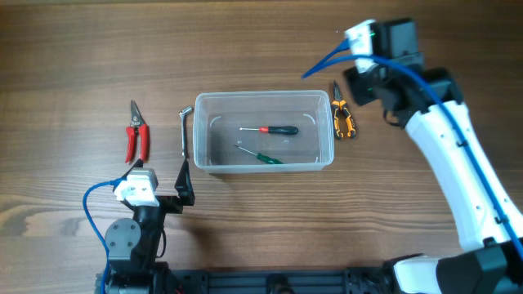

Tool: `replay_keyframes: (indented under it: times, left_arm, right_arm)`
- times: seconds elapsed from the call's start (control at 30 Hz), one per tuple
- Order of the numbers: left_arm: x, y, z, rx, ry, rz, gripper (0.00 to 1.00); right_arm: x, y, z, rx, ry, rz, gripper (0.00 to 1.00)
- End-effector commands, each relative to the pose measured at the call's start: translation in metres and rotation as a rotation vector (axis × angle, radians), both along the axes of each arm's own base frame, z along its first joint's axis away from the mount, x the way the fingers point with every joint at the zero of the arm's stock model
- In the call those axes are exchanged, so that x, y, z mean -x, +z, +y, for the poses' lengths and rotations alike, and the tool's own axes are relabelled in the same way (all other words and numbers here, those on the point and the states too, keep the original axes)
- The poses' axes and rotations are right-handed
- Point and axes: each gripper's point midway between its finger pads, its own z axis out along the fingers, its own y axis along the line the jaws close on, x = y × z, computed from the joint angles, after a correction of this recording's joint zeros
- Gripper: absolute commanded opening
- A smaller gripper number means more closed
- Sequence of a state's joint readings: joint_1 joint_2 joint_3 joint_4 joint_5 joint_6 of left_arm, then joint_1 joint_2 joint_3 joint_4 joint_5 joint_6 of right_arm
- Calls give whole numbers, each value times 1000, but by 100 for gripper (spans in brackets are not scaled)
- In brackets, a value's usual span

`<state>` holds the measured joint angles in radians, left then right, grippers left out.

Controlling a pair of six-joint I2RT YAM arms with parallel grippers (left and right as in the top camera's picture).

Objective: Pack container
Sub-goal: 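Move the right gripper over the orange-black pliers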

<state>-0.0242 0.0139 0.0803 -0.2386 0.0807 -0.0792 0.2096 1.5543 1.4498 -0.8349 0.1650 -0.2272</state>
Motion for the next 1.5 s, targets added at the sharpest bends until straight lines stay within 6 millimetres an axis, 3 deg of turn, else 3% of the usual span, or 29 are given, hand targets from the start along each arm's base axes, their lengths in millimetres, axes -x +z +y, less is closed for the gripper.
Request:
replay_keyframes:
  times: [0.0,0.2,0.5,0.67,1.0,1.47]
  left_arm:
    - [0,-1,-1,-17,-11,-6,100]
    - [0,-1,-1,-17,-11,-6,100]
    - [0,-1,-1,-17,-11,-6,100]
    - [0,-1,-1,-17,-11,-6,100]
    - [0,-1,-1,-17,-11,-6,100]
    - [0,-1,-1,-17,-11,-6,100]
  right_arm:
    - [-6,-18,-9,-146,-94,59,50]
    - [-10,-58,-13,-140,-110,167,53]
    - [-3,-160,-11,-130,-171,436,58]
    - [6,-189,-10,-126,-177,522,57]
    - [6,-193,-8,-219,-195,545,56]
    - [3,-194,-28,-238,-240,537,57]
